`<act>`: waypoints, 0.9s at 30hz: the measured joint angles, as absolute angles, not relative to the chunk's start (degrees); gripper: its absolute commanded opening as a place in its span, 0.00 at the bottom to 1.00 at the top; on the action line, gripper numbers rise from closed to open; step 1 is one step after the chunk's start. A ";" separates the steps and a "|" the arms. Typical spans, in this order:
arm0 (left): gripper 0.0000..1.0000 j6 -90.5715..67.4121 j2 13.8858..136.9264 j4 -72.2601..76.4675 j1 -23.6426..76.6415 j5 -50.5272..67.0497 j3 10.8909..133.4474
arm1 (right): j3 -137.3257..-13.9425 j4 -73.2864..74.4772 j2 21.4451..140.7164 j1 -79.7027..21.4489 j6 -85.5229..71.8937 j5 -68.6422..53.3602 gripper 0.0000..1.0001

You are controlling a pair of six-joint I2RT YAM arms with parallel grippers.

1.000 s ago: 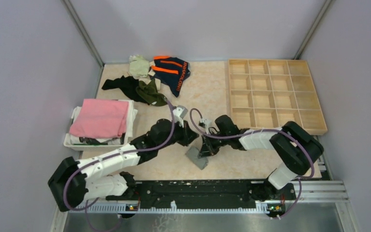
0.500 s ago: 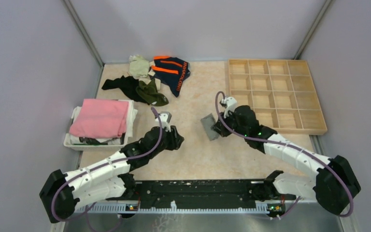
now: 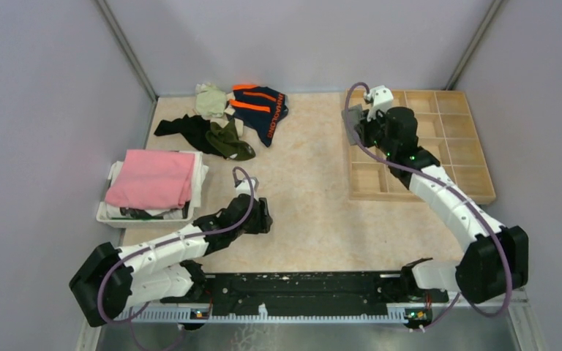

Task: Roll the underwear
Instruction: Pick up the underwear from the center of the board, then place the underwear in the storage box.

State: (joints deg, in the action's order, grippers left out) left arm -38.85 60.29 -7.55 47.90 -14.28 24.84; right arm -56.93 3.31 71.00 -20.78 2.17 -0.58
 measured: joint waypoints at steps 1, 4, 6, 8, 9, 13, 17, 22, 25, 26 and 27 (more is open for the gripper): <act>0.61 -38.81 60.58 -7.60 47.79 -14.11 24.84 | -58.28 2.87 72.75 -19.44 3.29 -1.06 0.00; 0.61 -38.54 60.66 -7.46 47.59 -13.96 24.84 | -62.04 3.01 77.84 -15.75 5.74 -1.74 0.00; 0.62 -38.33 60.75 -7.25 47.35 -13.91 24.84 | -65.34 3.60 81.80 -13.17 7.05 -2.13 0.00; 0.62 -37.98 61.47 -6.72 47.20 -13.78 24.84 | -68.14 3.77 85.27 -10.79 8.01 -2.76 0.00; 0.62 -37.80 62.02 -6.52 47.05 -13.74 24.84 | -69.08 3.70 86.56 -9.82 8.40 -3.05 0.00; 0.63 -37.08 64.73 -6.17 46.39 -13.26 24.84 | -73.12 3.46 91.98 -7.22 10.28 -4.27 0.00; 0.63 -36.01 66.46 -6.11 45.76 -12.86 24.88 | -79.48 3.51 98.89 -6.44 12.64 -4.60 0.00; 0.63 -35.07 66.63 -6.07 45.06 -12.88 24.99 | -84.97 3.40 105.45 -6.13 15.84 -5.65 0.00; 0.63 -34.37 66.63 -6.07 44.51 -12.86 25.02 | -87.57 3.09 108.68 -6.13 18.09 -7.40 0.00; 0.63 -34.28 66.63 -6.07 44.31 -12.88 25.02 | -88.31 2.55 109.78 -6.13 18.87 -7.92 0.00; 0.63 -34.13 66.63 -6.07 44.12 -12.88 25.02 | -88.82 1.96 110.74 -6.13 19.62 -8.43 0.00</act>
